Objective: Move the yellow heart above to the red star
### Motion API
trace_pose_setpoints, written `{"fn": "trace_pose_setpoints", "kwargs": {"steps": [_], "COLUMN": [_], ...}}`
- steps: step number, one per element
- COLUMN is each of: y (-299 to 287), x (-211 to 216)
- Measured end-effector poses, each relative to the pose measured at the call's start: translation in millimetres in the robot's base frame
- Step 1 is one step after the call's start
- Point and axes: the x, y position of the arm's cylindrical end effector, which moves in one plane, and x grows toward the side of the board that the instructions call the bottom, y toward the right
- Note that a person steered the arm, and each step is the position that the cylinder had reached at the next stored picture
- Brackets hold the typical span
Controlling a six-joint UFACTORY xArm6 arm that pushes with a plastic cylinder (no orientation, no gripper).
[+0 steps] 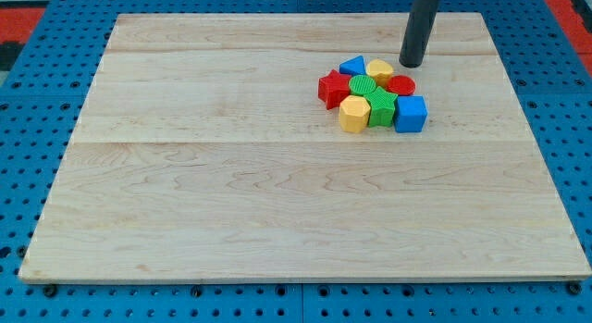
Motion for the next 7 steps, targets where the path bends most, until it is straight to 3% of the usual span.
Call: {"fn": "trace_pose_setpoints", "kwargs": {"steps": [3, 7], "y": [2, 17], "x": [-3, 46]}}
